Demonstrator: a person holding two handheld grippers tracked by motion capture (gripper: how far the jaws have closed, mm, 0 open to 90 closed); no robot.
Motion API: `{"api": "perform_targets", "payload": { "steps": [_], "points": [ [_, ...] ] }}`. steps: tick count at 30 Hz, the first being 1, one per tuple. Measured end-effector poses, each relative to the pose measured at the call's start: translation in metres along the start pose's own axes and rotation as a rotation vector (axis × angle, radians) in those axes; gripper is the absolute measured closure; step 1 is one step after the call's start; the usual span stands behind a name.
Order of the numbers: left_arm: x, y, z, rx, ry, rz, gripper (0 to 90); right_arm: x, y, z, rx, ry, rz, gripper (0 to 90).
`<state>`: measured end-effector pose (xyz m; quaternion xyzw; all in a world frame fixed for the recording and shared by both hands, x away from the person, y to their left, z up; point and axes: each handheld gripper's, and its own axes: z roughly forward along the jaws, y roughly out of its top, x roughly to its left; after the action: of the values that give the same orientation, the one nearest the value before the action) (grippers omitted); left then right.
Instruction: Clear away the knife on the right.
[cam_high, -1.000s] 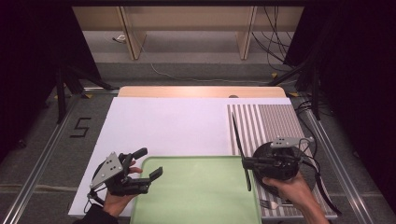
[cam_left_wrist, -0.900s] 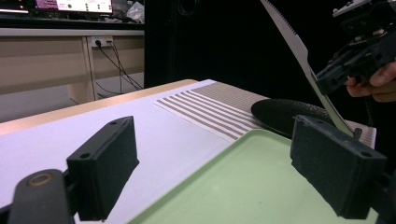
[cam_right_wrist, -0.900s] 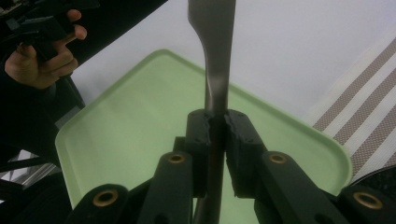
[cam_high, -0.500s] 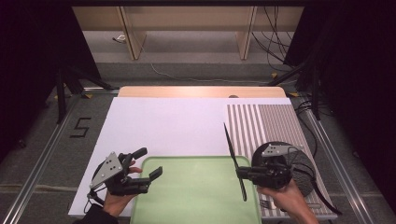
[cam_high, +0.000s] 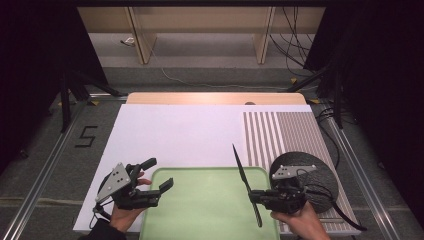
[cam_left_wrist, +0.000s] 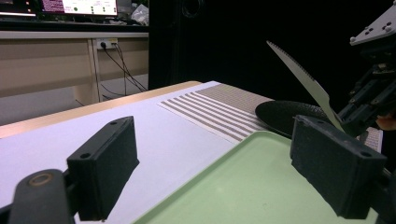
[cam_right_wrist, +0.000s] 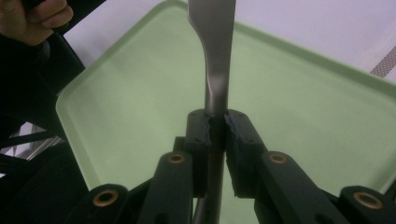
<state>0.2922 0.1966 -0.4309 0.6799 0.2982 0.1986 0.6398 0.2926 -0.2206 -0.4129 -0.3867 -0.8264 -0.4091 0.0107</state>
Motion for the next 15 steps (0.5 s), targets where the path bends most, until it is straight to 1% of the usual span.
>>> {"api": "perform_targets", "payload": {
  "steps": [7, 8, 9, 10, 11, 15],
  "points": [
    [0.000, 0.000, 0.000, -0.001, 0.001, 0.001, 14.5, 0.006, -0.006, 0.001, 0.027, -0.004, -0.006, 80.4],
    [0.000, 0.000, 0.000, -0.001, 0.000, 0.001, 14.5, 0.008, -0.008, 0.003, 0.040, -0.007, -0.007, 80.5],
    [0.000, 0.000, 0.000, -0.001, 0.000, 0.001, 14.5, 0.008, -0.008, 0.003, 0.040, -0.007, -0.007, 80.5],
    [0.000, 0.000, 0.000, -0.001, 0.000, 0.001, 14.5, 0.010, -0.010, 0.004, 0.059, -0.017, -0.012, 80.5],
    [0.000, 0.000, 0.000, -0.001, 0.000, 0.001, 14.5, 0.010, -0.010, 0.004, 0.059, -0.017, -0.012, 80.5],
    [0.000, 0.000, 0.000, 0.000, 0.000, 0.002, 14.5, 0.011, -0.013, 0.009, 0.093, -0.035, -0.015, 80.4]
  ]
}}
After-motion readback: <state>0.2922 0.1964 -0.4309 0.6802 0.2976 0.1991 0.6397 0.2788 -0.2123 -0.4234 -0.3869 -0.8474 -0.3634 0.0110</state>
